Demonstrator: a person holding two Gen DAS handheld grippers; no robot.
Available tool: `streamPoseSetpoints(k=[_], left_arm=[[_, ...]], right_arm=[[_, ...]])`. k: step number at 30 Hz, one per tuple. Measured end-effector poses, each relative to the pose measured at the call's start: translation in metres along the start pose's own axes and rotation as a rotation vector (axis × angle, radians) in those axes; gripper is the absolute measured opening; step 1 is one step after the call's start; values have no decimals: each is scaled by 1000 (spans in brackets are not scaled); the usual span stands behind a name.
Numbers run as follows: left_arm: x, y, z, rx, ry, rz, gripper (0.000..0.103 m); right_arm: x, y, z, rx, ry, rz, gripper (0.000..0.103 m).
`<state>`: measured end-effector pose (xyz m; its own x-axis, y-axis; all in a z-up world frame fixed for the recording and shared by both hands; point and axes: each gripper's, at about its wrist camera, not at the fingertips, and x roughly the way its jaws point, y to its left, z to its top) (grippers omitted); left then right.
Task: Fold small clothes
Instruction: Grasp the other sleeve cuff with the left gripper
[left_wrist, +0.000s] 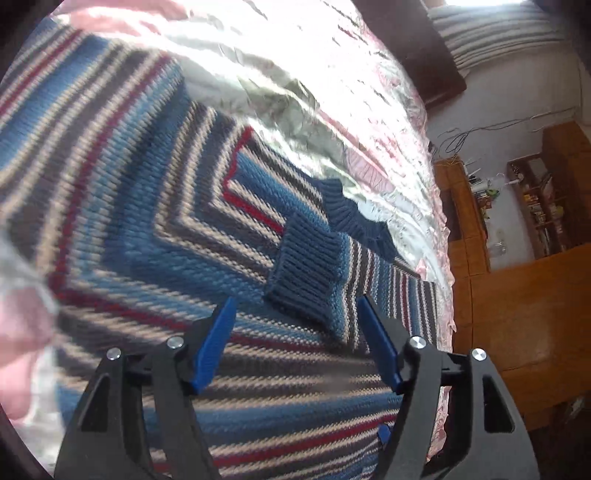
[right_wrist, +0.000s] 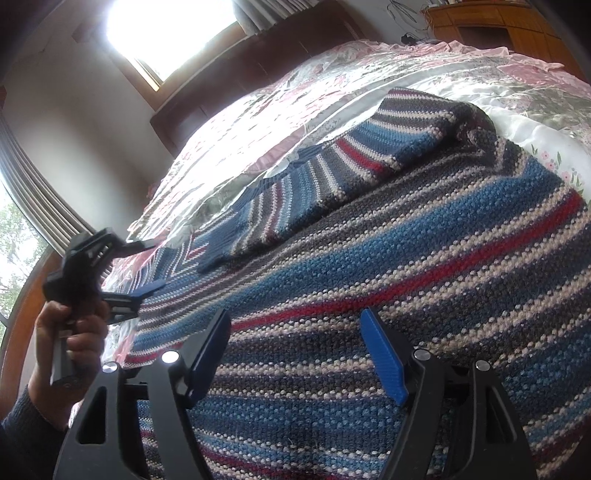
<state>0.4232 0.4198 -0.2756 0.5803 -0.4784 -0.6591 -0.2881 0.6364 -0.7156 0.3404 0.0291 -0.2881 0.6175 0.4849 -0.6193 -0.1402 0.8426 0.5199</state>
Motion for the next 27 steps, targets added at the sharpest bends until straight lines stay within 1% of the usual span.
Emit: streamPoseSetpoints(k=[1, 2, 3, 7, 9, 10, 11, 13, 15, 16, 18, 21, 23, 25, 27], left_arm=[[-23, 9, 5, 3, -41, 9, 78], [-49, 21, 11, 1, -90, 27, 85], [-75, 34, 17, -7, -140, 47, 88], [-165, 105, 54, -96, -306, 157, 89], [-200, 142, 74, -141, -376, 219, 89], [-214, 161, 84, -174, -409, 237, 89], [-225, 180, 94, -213, -430, 238, 89], [-243, 214, 112, -293, -457, 213, 89], [-247, 241, 128, -338, -462, 206, 89], [-246, 251, 133, -346, -459, 214, 89], [-242, 265, 144, -358, -460, 222, 89], [-236, 279, 151, -383, -472, 217, 89], [-232, 277, 157, -369, -485, 202, 89], [-229, 273, 164, -345, -488, 198, 83], [-225, 271, 169, -350, -478, 191, 65]], right_arm=[[0, 2, 0, -5, -3, 1, 76], [-1, 3, 0, -3, -4, 20, 78], [-1, 5, 0, -3, 2, 41, 83], [0, 21, -4, -90, 32, 35, 84], [-1, 29, -7, -113, 32, 29, 84], [0, 34, -7, -116, 36, 31, 84], [1, 38, -8, -116, 40, 36, 84], [7, 51, -9, -141, 60, 43, 84], [13, 68, -10, -189, 76, 47, 82], [16, 74, -10, -210, 88, 52, 76], [25, 88, -9, -243, 111, 61, 72], [34, 103, -12, -263, 120, 65, 72], [38, 108, -18, -264, 129, 67, 72], [41, 110, -25, -264, 142, 68, 72], [44, 110, -32, -267, 149, 64, 72]])
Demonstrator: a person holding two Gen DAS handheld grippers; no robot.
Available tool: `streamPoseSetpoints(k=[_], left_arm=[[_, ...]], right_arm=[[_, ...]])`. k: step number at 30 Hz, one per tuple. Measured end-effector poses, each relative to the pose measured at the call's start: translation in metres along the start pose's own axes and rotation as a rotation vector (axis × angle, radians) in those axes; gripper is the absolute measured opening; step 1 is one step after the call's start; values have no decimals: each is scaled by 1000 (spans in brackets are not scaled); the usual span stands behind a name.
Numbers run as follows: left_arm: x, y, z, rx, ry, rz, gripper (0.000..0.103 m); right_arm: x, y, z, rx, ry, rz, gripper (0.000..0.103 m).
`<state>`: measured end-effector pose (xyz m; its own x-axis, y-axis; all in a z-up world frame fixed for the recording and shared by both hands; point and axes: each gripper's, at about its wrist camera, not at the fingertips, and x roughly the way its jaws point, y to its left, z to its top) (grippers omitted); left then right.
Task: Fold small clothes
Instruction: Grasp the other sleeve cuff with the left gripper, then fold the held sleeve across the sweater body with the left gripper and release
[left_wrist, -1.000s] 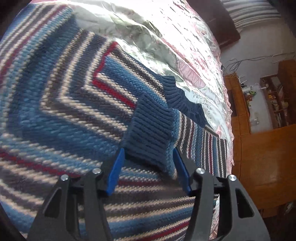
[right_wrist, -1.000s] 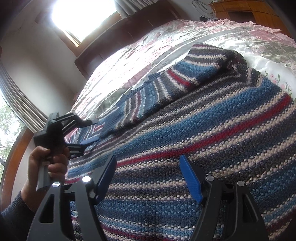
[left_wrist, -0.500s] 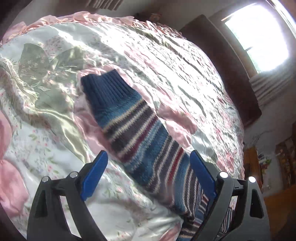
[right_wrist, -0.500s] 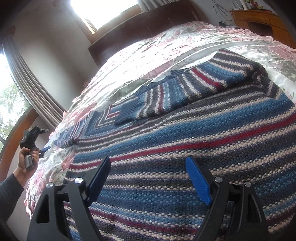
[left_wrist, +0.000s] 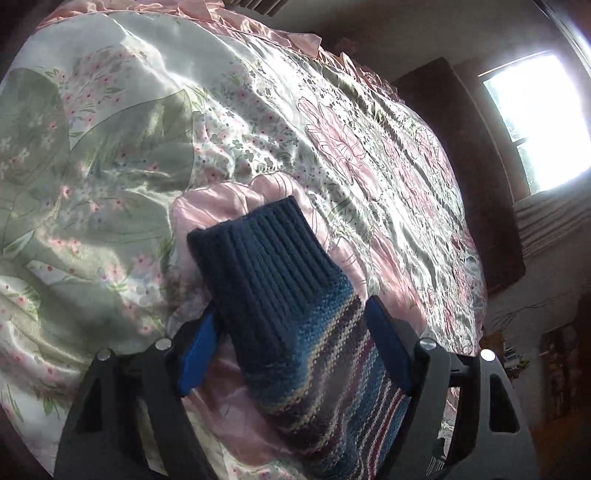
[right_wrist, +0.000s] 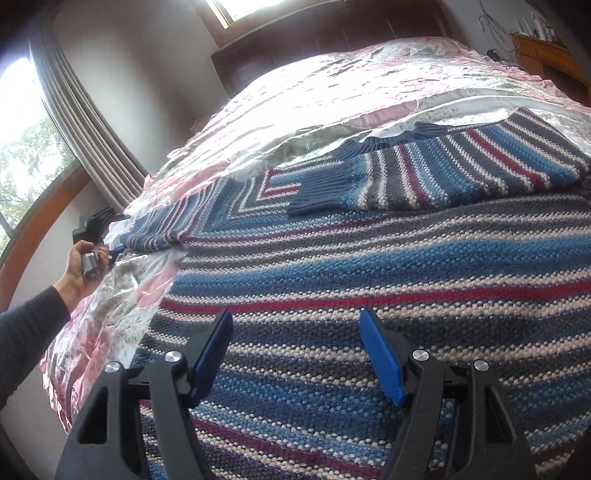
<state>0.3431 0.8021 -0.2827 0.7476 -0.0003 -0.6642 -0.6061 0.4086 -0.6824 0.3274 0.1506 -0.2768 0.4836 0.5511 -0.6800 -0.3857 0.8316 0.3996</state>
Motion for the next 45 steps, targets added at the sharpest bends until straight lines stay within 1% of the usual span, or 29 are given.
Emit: streamPoseSetpoints(k=[1, 2, 3, 6, 9, 13, 18, 22, 26, 30, 36, 39, 45], left_arm=[[3, 1, 1, -7, 8, 0, 59], [7, 1, 0, -9, 24, 7, 43], [8, 1, -2, -10, 34, 13, 29], [-1, -2, -8, -13, 0, 16, 18], [-27, -18, -15, 4, -54, 0, 12], [-66, -63, -26, 68, -97, -40, 11], [-111, -138, -48, 163, -135, -100, 10], [-134, -208, -77, 259, -145, -131, 10], [-144, -268, -113, 332, -141, -167, 10], [-138, -319, -153, 390, -125, -192, 10], [-108, -372, -226, 486, -85, -197, 10], [-86, -385, -266, 524, -55, -191, 10], [-34, -395, -349, 581, 10, -162, 10]], right_arm=[[1, 0, -2, 1, 3, -2, 72], [1, -1, -5, 7, 5, -2, 72], [0, -2, -6, 14, 5, 0, 72], [-4, -5, -8, 23, 5, 1, 72], [-12, -5, -8, 10, 0, 3, 72], [-25, -7, -5, 6, -8, 9, 72], [-49, -9, 3, 4, -8, 35, 72], [-66, -9, 5, -13, 15, 46, 72], [-89, -12, 3, -42, 8, 36, 74], [-111, -24, -3, -37, 0, 26, 75], [-140, -55, -10, 14, -11, 26, 75], [-152, -70, -13, 37, -22, 21, 75], [-173, -102, -16, 83, -43, -2, 79]])
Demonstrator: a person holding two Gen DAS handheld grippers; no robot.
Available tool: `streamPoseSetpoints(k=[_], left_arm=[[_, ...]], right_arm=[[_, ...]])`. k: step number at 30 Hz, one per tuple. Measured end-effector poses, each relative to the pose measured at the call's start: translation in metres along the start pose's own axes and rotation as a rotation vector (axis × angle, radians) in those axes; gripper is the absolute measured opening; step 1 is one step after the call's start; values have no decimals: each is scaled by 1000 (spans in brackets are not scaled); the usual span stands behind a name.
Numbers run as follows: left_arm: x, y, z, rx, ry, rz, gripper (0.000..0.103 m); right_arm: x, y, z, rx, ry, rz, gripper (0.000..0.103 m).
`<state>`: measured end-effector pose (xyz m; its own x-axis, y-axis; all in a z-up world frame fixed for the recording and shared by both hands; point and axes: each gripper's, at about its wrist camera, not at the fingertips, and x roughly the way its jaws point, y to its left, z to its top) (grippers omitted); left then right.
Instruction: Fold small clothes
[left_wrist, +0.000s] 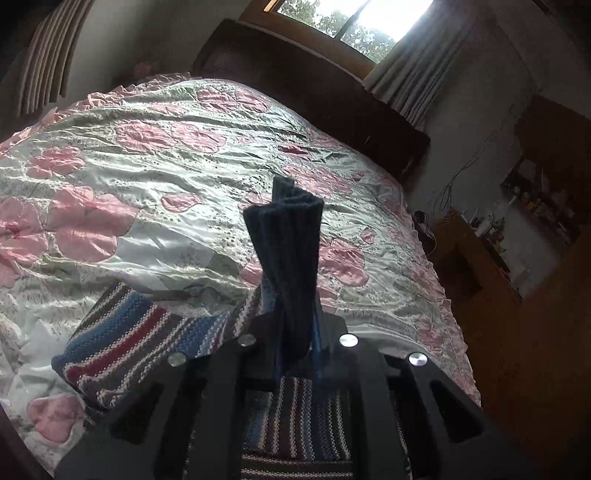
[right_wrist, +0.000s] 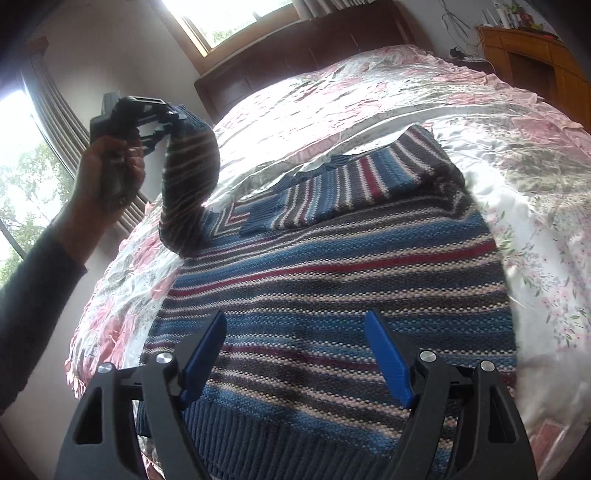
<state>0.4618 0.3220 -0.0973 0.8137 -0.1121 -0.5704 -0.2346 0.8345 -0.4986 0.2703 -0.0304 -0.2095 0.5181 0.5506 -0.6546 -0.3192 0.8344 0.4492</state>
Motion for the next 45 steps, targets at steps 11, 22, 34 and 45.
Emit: streamPoseSetpoints(k=[11, 22, 34, 45], left_arm=[[117, -37, -126, 42, 177, 58, 10], [132, -19, -166, 28, 318, -105, 64], [10, 92, -168, -89, 351, -242, 82], [-65, 208, -198, -262, 341, -248, 88]], right_arm=[[-15, -39, -1, 41, 14, -34, 80], [-8, -38, 23, 59, 2, -31, 89], [116, -76, 136, 516, 119, 241, 60], [213, -117, 173, 691, 246, 40, 58]])
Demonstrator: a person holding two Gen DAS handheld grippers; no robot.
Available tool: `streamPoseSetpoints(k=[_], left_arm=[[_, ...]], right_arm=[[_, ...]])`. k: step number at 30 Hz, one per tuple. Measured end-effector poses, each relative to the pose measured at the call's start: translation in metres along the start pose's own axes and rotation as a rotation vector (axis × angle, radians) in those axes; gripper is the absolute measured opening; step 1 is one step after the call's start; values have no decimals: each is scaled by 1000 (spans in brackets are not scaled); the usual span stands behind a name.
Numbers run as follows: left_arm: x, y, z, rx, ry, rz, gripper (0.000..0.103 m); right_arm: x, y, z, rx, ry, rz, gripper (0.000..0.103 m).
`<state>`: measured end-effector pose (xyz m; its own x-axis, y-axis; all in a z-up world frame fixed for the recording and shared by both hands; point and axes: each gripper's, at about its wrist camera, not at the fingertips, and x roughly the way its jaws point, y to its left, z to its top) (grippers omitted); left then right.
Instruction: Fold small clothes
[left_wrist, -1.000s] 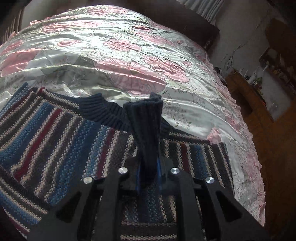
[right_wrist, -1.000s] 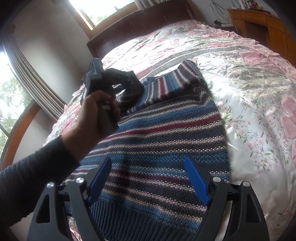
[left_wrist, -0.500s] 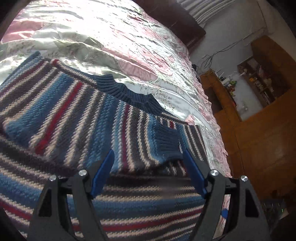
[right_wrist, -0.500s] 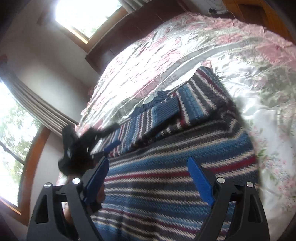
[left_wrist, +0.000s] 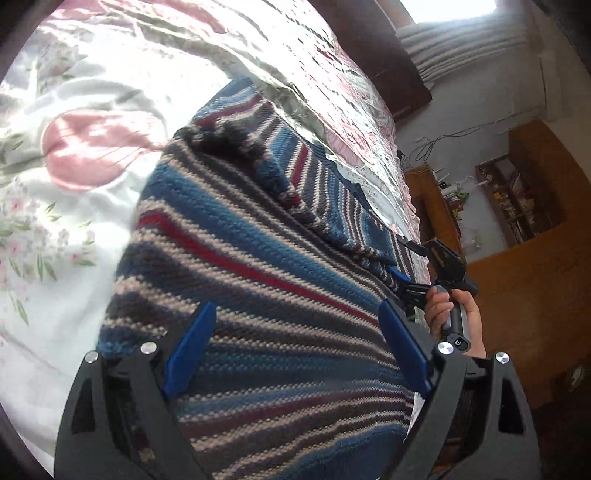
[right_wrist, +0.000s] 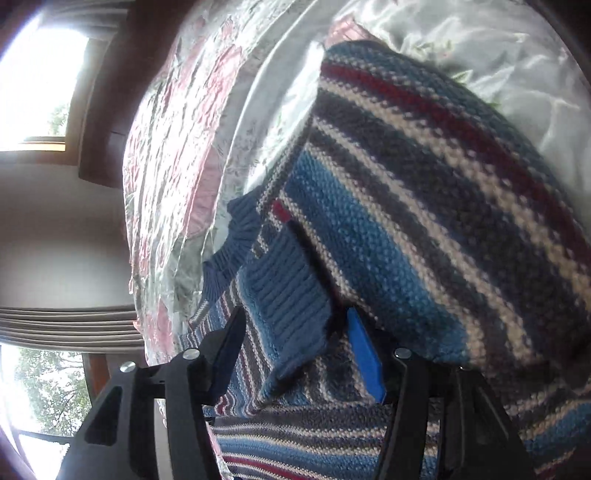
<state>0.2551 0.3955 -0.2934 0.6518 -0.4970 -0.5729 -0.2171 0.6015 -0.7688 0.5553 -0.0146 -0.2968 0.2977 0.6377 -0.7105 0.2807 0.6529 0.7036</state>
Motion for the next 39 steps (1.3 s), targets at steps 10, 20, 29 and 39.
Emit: streamPoseSetpoints(k=[10, 20, 29, 39], left_arm=[[-1, 20, -6, -32, -22, -10, 89], [-15, -14, 34, 30, -58, -70, 89], [62, -43, 142, 44, 2, -137, 90], [88, -8, 117, -17, 133, -201, 85]], right_arm=[[-36, 67, -12, -462, -234, -41, 7], [-32, 8, -9, -356, -156, -130, 35], [32, 92, -99, -648, 2, -75, 35], [41, 90, -147, -788, -8, -104, 33]])
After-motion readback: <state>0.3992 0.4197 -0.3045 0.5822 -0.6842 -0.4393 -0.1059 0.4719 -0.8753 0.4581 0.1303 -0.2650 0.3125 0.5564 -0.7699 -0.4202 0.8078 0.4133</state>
